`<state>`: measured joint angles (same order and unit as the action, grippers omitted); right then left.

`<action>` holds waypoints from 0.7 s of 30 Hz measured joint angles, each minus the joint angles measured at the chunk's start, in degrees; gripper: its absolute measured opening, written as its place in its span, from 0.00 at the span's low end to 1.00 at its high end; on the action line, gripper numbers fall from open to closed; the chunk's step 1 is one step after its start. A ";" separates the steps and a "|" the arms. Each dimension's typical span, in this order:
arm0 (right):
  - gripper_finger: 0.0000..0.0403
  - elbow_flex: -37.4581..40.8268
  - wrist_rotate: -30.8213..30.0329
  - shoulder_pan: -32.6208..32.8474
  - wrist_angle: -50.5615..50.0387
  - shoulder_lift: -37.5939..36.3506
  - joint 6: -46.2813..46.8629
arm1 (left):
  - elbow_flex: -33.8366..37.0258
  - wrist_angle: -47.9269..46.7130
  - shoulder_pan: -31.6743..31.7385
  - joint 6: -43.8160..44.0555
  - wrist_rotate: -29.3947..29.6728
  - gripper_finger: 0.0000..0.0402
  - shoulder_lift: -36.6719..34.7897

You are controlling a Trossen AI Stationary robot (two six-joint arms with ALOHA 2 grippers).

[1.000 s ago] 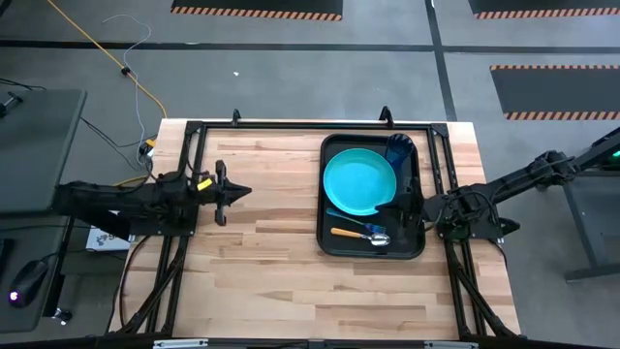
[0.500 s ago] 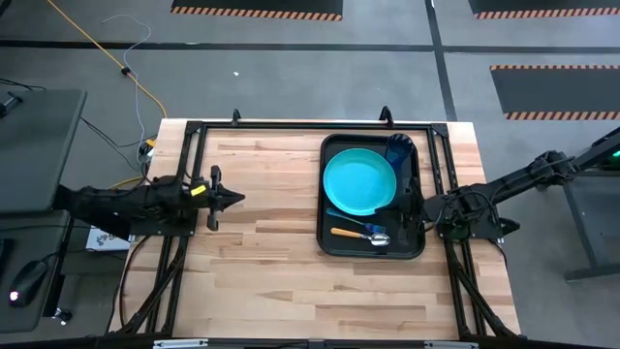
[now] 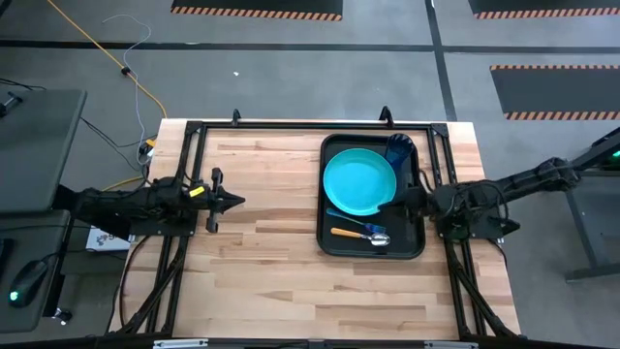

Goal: Pick and place plate/cup/fork/spoon on tray
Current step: Return to Home Position

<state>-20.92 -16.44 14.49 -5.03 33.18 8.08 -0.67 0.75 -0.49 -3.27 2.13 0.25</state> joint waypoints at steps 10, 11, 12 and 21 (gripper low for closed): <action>0.00 10.08 17.70 -15.00 18.26 -5.04 -7.85 | 0.00 0.02 0.00 0.02 0.70 0.00 0.00; 0.00 10.87 18.56 -16.73 18.20 -5.69 -7.32 | 0.00 0.02 0.00 0.02 0.70 0.00 0.00; 0.00 11.50 19.53 -18.40 18.09 -6.59 -6.95 | 0.00 0.02 0.00 0.02 0.70 0.00 0.00; 0.00 12.82 24.49 -23.69 10.29 -18.87 -5.49 | 0.00 0.04 0.00 0.04 0.70 0.00 0.00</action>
<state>-8.10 8.04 -9.20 5.26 14.30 2.59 -0.67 0.80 -0.49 -3.22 2.83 0.25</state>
